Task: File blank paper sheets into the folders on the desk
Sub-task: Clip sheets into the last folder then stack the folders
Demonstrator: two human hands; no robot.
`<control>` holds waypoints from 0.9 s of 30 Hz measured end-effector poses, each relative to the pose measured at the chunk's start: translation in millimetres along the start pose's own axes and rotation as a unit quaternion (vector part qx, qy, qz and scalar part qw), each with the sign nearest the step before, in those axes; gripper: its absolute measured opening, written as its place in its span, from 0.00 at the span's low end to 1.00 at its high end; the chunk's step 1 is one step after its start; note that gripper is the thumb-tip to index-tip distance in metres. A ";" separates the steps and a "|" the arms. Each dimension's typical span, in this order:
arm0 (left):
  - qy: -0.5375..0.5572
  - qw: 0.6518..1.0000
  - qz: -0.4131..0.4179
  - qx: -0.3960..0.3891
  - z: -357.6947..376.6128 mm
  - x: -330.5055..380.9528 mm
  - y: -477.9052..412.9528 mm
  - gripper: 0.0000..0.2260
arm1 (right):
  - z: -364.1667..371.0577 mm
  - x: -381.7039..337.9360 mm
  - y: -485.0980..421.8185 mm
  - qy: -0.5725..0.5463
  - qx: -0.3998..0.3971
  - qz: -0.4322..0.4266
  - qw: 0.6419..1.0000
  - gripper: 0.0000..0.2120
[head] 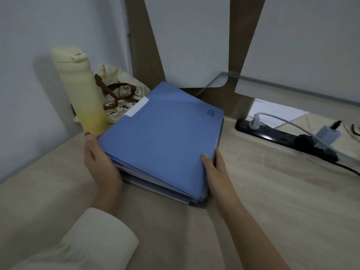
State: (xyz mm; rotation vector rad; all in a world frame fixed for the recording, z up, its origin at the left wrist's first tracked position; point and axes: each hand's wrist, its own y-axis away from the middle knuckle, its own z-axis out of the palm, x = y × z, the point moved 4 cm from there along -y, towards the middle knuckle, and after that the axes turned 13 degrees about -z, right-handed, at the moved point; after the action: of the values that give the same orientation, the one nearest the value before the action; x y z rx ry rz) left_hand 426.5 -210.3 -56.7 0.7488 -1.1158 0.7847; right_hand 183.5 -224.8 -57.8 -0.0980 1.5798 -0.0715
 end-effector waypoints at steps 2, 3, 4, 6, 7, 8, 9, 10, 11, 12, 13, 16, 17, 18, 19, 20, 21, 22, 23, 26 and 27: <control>0.003 1.000 0.012 0.025 4.4 -4.1 -9.8 0.14 | 1.8 5.3 -6.0 0.010 0.005 -0.002 1.000 0.19; 0.011 0.999 0.013 0.032 5.1 -7.4 -14.8 0.14 | 3.2 9.4 -7.8 0.016 0.005 0.000 1.000 0.23; 0.021 0.999 0.014 0.033 5.0 -8.3 -16.8 0.14 | 3.3 11.6 -8.6 0.027 0.006 -0.002 1.000 0.26; 0.021 0.999 0.021 0.033 5.0 -8.9 -19.1 0.13 | 4.5 15.5 -11.0 0.049 0.014 0.002 0.999 0.29; 0.014 0.999 0.028 0.033 5.2 -7.8 -18.3 0.13 | 4.8 16.1 -12.3 0.051 0.019 -0.004 0.998 0.29; 0.008 0.999 0.036 0.032 5.4 -6.1 -16.4 0.12 | 5.2 16.3 -14.3 0.045 0.022 -0.018 0.999 0.28; 0.004 0.999 0.042 0.029 5.5 -5.4 -14.7 0.12 | 5.6 16.5 -16.2 0.040 0.024 -0.032 0.998 0.27; -0.002 0.999 0.047 0.027 6.0 -4.3 -12.8 0.12 | 5.8 15.3 -17.6 0.039 0.025 -0.041 0.998 0.25; -0.004 0.998 0.050 0.023 5.9 -3.9 -11.5 0.12 | 5.5 15.0 -19.0 0.039 0.025 -0.048 0.998 0.24; -0.005 0.999 0.051 0.018 5.5 -3.9 -11.1 0.13 | 5.0 15.2 -20.0 0.040 0.023 -0.046 0.998 0.24; -0.005 0.999 0.052 0.014 5.1 -4.3 -11.4 0.14 | 3.9 15.2 -20.2 0.042 0.020 -0.042 0.998 0.24; -0.011 0.999 0.047 0.007 4.7 -5.3 -12.4 0.15 | 2.4 15.2 -22.0 0.036 0.016 -0.035 0.999 0.23; -0.016 0.999 0.042 0.006 4.4 -5.8 -12.3 0.15 | 2.1 15.3 -22.0 0.035 0.018 -0.030 0.999 0.23; -0.023 0.999 0.034 0.008 4.0 -6.4 -12.0 0.16 | 1.8 15.1 -22.1 0.035 0.018 -0.026 0.999 0.23; -0.030 0.999 0.026 0.011 3.4 -7.0 -11.6 0.16 | 1.4 13.7 -22.3 0.034 0.019 -0.023 0.999 0.23; -0.040 0.999 0.016 0.017 2.5 -7.3 -10.8 0.17 | 0.5 12.0 -22.7 0.030 0.022 -0.022 0.999 0.22; -0.053 0.998 0.004 0.025 1.6 -7.2 -9.9 0.18 | -0.1 9.9 -23.0 0.023 0.026 -0.021 0.999 0.22; -0.069 0.997 -0.007 0.030 1.0 -6.9 -8.8 0.18 | -0.4 9.1 -23.5 0.009 0.030 -0.018 0.999 0.21; -0.084 0.996 -0.014 0.033 0.5 -6.0 -8.1 0.18 | 0.0 8.7 -23.4 -0.009 0.033 -0.011 0.999 0.22; -0.117 0.993 -0.027 0.023 0.4 -1.8 -7.2 0.18 | 2.5 12.2 -21.5 -0.047 0.051 0.018 0.997 0.25; -0.129 0.991 -0.027 0.019 0.2 -0.8 -7.0 0.18 | 3.4 13.0 -21.2 -0.050 0.057 0.014 0.997 0.24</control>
State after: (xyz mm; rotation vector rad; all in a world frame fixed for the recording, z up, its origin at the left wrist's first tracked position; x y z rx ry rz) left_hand 432.2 -214.3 -58.2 0.9277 -1.3094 0.6769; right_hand 187.1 -247.2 -68.5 0.0106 1.4736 -0.1323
